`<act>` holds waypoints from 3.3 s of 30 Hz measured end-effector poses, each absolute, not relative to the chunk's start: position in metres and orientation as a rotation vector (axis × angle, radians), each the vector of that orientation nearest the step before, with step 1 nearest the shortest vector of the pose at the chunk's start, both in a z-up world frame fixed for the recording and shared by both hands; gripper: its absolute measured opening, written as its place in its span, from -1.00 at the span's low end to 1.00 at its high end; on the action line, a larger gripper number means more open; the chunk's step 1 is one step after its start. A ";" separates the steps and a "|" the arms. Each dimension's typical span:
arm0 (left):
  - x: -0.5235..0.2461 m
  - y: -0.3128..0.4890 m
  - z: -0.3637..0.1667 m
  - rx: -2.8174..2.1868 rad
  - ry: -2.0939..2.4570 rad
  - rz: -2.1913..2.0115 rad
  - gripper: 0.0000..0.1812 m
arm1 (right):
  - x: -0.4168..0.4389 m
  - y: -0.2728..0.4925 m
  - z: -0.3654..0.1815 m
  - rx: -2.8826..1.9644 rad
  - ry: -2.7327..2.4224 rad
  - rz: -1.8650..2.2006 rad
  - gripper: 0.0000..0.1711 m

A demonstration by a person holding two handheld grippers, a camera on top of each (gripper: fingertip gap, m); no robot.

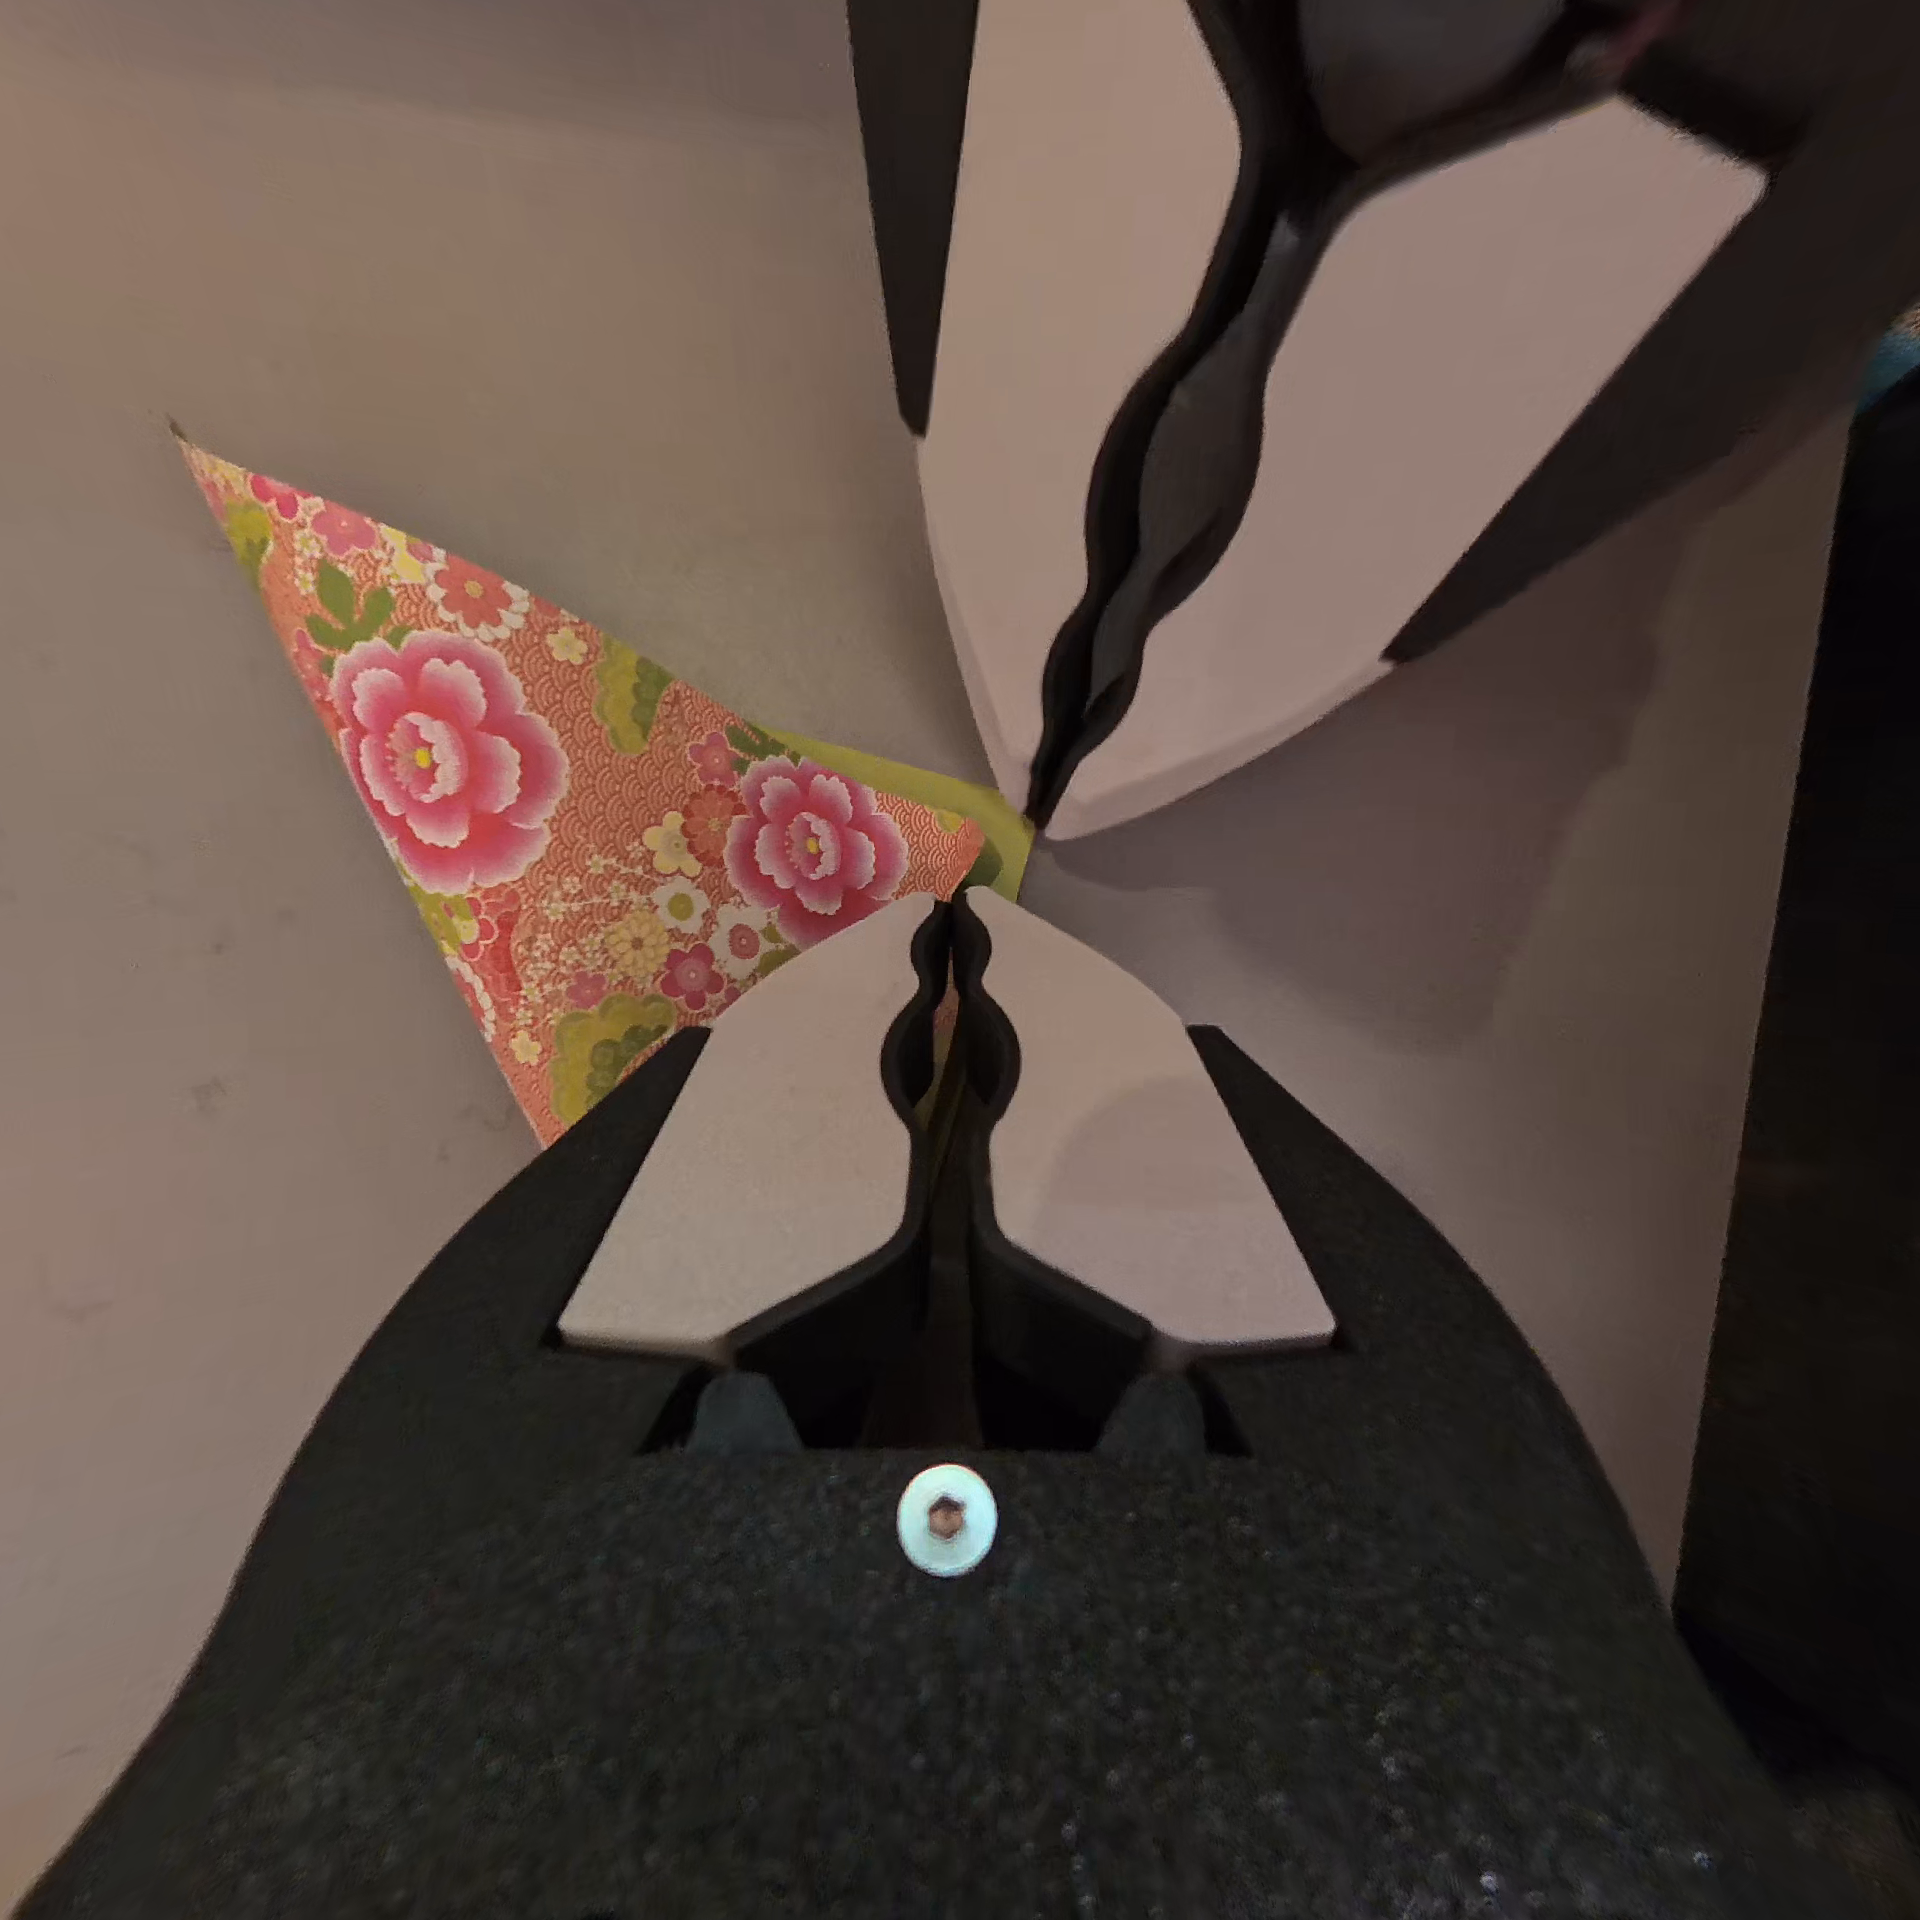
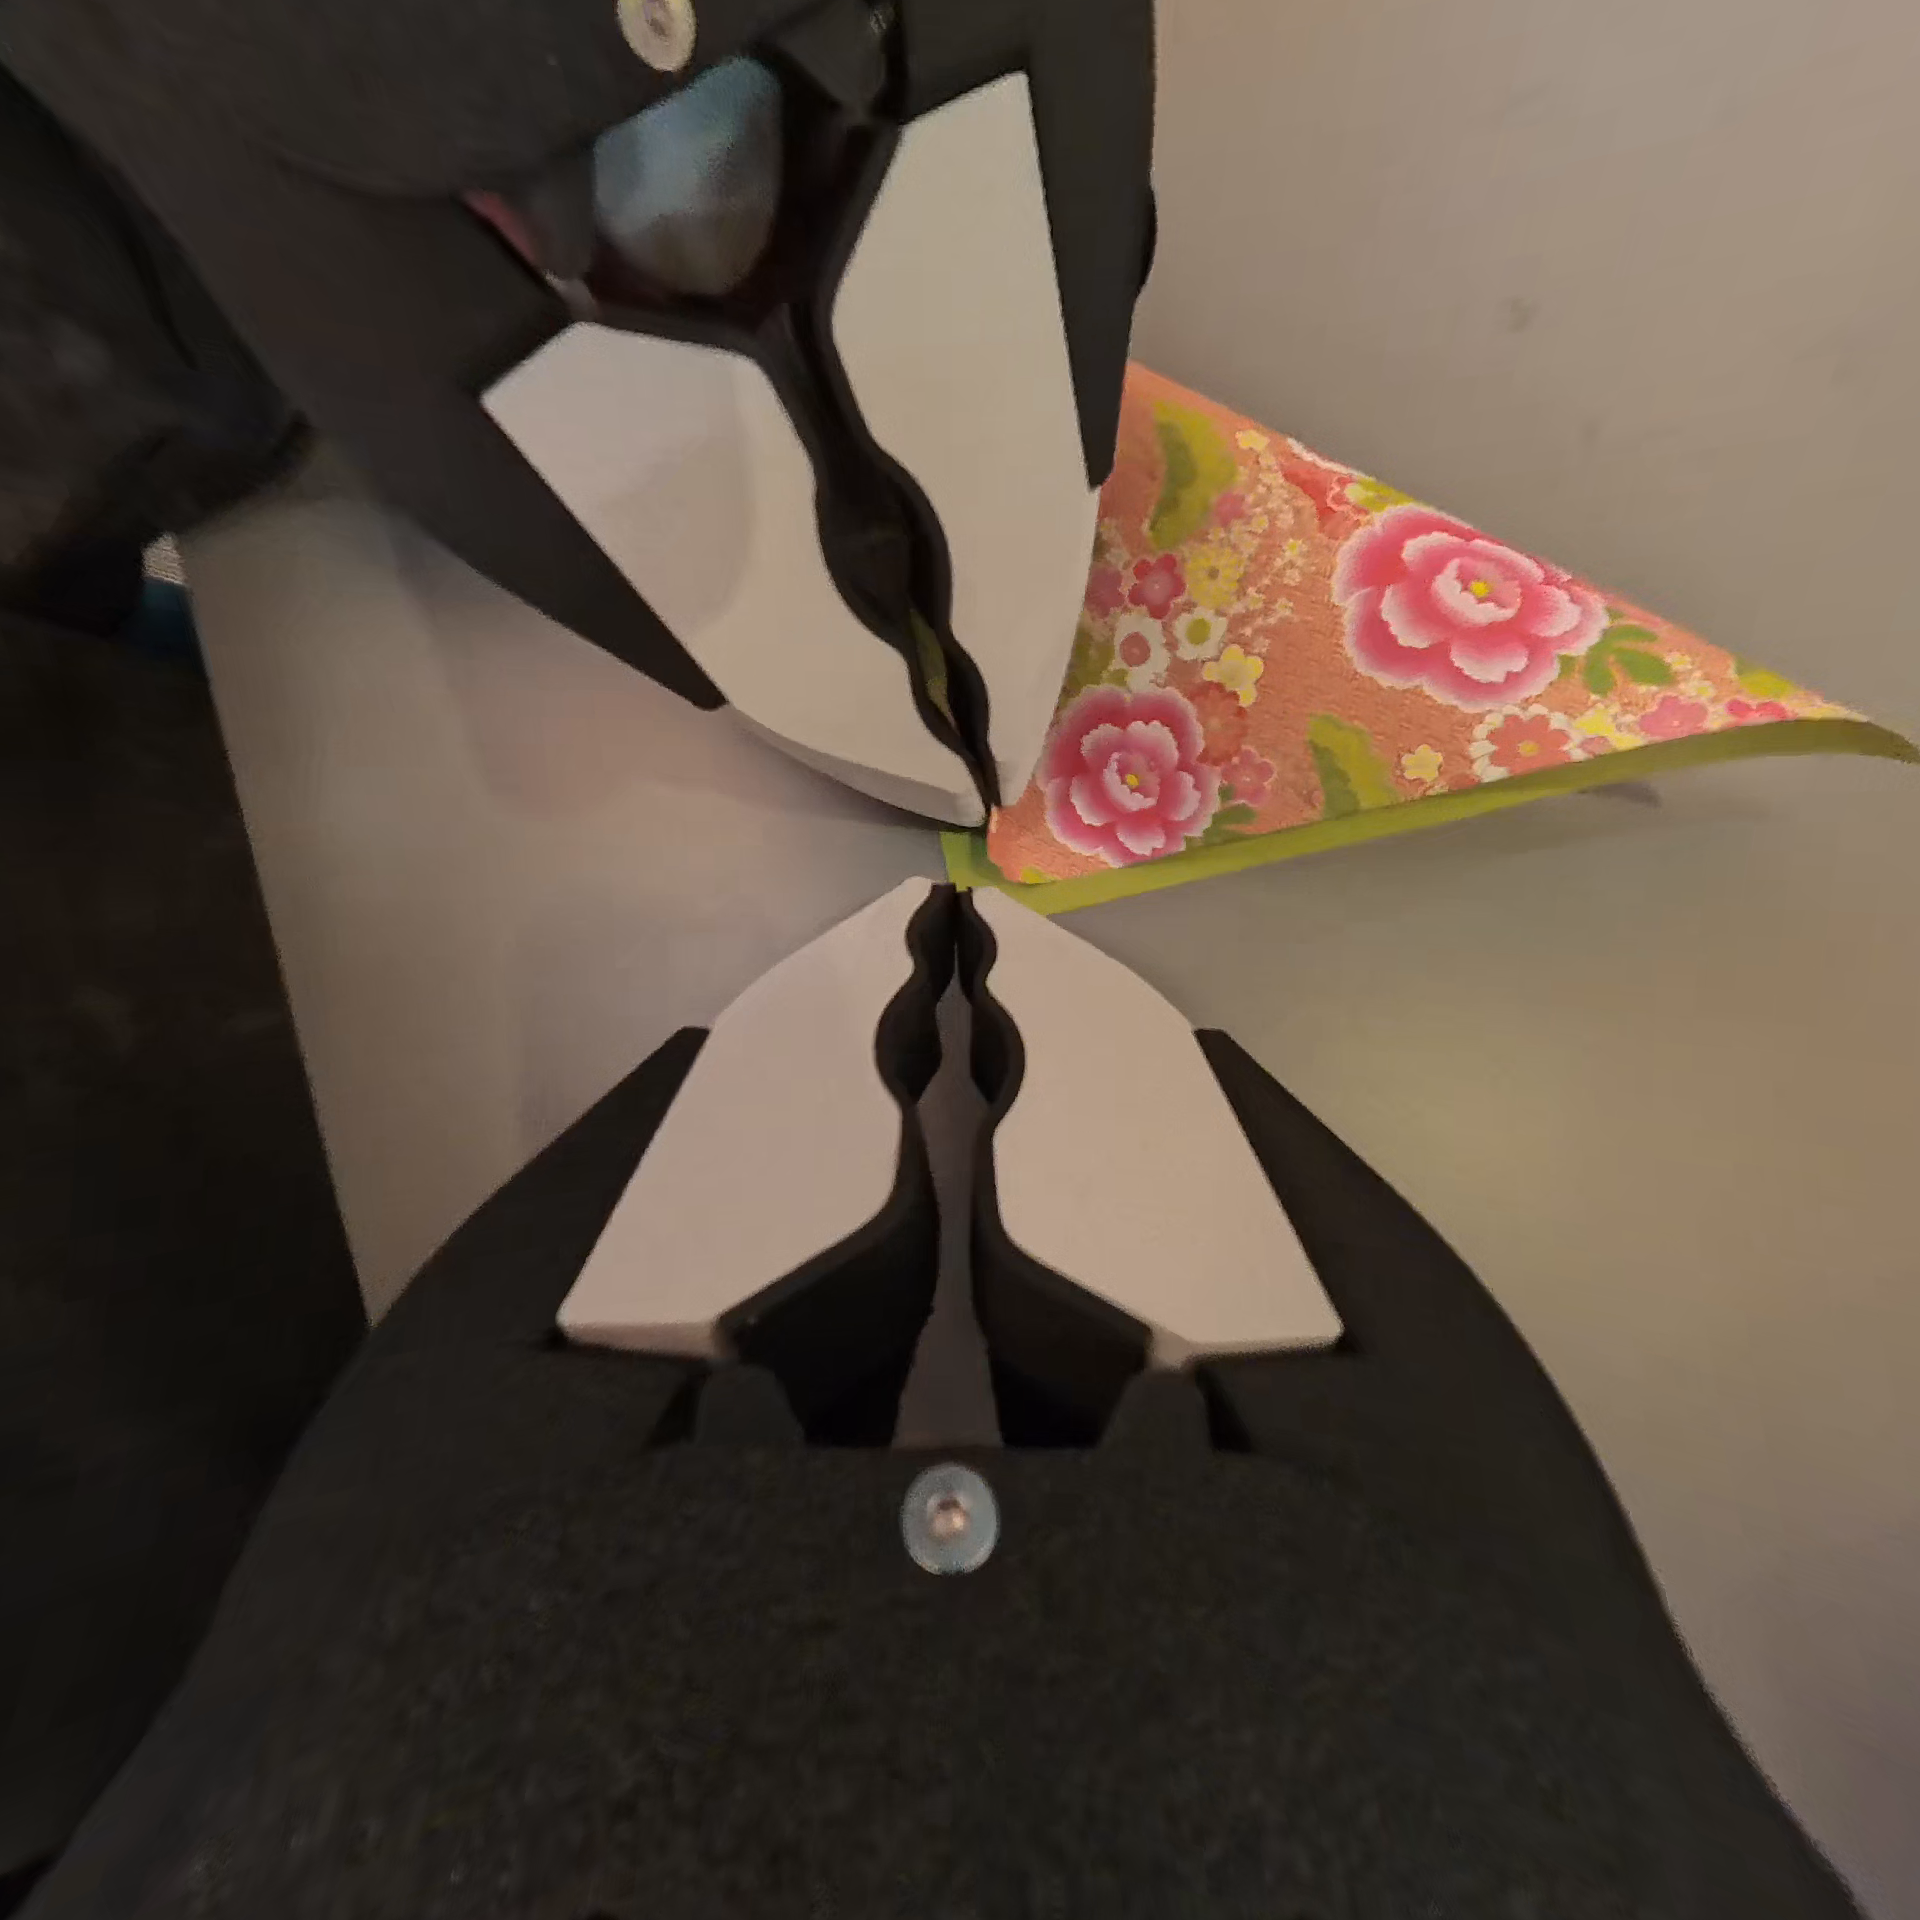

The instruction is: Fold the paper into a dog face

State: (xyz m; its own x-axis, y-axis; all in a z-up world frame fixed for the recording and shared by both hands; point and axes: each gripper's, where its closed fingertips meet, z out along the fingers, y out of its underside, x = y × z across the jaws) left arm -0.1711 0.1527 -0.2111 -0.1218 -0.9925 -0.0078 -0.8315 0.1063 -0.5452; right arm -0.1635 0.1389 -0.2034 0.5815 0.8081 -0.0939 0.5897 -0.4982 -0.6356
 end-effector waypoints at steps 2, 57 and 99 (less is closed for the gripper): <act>-0.170 0.153 -0.211 -1.784 2.018 -0.586 -1.00 | -0.159 0.140 -0.212 -2.305 -1.127 0.469 -1.00; -0.167 0.151 -0.209 -1.866 1.870 -0.682 -0.99 | -0.160 0.147 -0.211 -2.179 -1.223 0.375 -1.00; -0.224 0.226 -0.196 -1.692 1.735 -0.529 -1.00 | -0.161 0.148 -0.211 -2.281 -1.199 0.498 -1.00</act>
State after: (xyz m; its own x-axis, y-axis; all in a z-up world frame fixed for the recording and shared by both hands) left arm -0.2241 0.2257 -0.1957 0.0433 -0.9845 -0.1697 -0.7226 0.0864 -0.6858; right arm -0.1612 0.1477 -0.2112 0.5424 0.8361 -0.0823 0.6487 -0.4791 -0.5913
